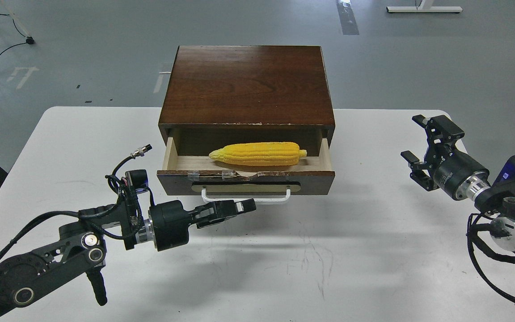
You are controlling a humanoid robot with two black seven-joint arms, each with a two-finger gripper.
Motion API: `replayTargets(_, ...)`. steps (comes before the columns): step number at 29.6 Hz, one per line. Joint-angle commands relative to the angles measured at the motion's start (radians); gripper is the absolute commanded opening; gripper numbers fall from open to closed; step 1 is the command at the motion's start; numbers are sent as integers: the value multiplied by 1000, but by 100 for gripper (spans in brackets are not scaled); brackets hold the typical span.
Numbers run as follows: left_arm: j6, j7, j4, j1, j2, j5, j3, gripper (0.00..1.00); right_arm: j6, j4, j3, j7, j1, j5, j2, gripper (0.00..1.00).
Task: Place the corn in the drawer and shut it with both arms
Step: 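Position the left gripper against the drawer front below the handle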
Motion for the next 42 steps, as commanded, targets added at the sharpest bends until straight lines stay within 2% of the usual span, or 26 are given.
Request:
replayTargets(1, -6, -1, 0, 1, 4, -2, 1, 0, 0, 0, 0, 0, -4, 0, 0, 99)
replayTargets(42, -12, -4, 15, 2, 14, 3, 5, 0, 0, 2, 0, 0, -21, -2, 0, 99)
